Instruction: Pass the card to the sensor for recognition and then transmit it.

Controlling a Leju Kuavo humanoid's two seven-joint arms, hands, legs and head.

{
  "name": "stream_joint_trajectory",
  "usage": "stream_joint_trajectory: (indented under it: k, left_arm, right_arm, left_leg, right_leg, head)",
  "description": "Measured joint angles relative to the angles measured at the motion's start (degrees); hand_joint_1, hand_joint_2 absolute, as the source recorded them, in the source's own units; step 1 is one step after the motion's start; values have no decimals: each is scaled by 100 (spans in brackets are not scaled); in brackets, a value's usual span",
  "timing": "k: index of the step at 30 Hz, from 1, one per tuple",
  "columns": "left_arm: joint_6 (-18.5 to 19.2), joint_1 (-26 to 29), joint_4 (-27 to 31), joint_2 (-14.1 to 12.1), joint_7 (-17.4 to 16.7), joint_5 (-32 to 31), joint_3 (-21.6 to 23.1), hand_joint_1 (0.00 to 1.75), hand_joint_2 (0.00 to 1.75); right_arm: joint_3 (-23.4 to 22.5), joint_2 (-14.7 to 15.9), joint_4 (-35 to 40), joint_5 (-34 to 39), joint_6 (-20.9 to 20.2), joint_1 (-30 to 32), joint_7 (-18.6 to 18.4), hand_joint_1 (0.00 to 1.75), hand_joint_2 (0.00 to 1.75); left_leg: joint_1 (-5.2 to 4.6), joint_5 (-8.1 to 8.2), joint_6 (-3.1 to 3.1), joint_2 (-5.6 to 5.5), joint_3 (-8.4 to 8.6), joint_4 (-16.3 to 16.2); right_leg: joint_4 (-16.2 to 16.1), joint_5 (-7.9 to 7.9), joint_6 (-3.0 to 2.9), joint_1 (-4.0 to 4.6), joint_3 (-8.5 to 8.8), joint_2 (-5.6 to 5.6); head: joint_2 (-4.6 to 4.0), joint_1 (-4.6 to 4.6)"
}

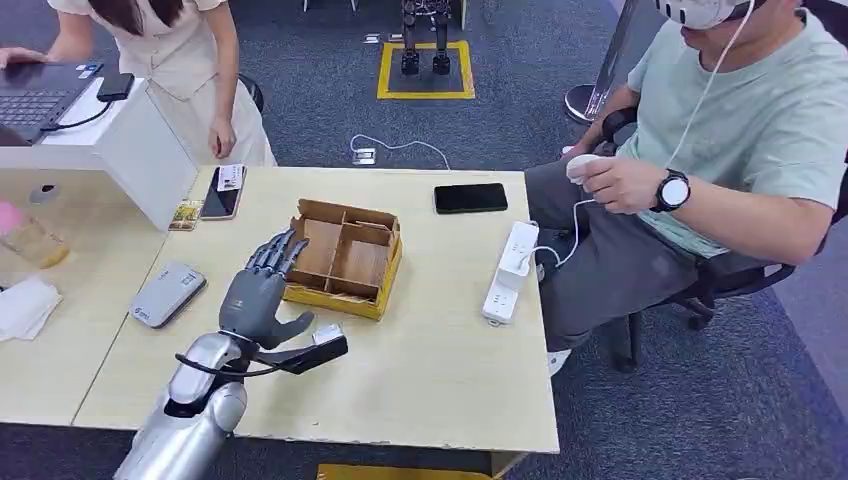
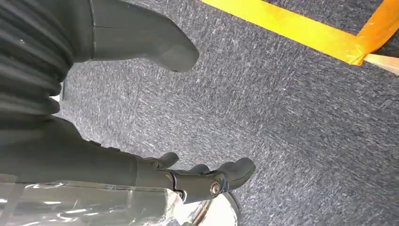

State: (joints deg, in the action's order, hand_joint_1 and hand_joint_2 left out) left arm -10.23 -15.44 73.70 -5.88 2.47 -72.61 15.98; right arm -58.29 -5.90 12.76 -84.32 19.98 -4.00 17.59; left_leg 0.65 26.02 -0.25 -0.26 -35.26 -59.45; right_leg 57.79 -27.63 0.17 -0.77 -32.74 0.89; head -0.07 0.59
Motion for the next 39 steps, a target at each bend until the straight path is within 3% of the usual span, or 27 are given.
stream_joint_trajectory:
  k: [12,19,24,27,33,39]
  left_arm:
    - [-11,8,-116,168,77,-103,-85,0,175]
    - [-234,-5,-184,291,-138,-508,-164,0,175]
    - [-504,-5,-219,365,-489,-1228,-225,0,175]
    - [-772,-9,-227,356,-921,-1648,-271,0,175]
    - [-842,-12,-230,321,-1143,-1723,-269,0,175]
    - [-938,-21,-230,179,-1691,-1740,-134,0,175]
  right_arm:
    - [-22,0,0,-4,0,0,18,0,175]
    - [-39,-2,0,-4,0,-3,53,0,175]
    - [-42,-9,0,-9,7,-4,35,0,175]
    - [-44,-20,0,-18,9,-5,20,0,175]
    - [-44,-26,0,-17,15,-5,18,0,175]
    - [-46,-35,0,-20,15,-6,26,0,175]
  left_leg:
    - [1,0,0,0,0,1]
    - [0,0,0,0,0,0]
    - [1,0,0,-1,0,0]
    - [1,0,0,-1,0,1]
    - [1,0,0,-1,0,1]
    - [0,0,0,0,0,0]
  right_leg:
    - [0,0,0,1,0,0]
    - [0,0,0,0,1,0]
    - [0,0,0,0,0,0]
    - [0,0,0,1,0,0]
    - [0,0,0,1,0,0]
    - [0,0,0,0,0,0]
  head:
    - [0,2]
    - [0,0]
    - [0,0]
    - [0,0]
    - [0,2]
    - [0,0]
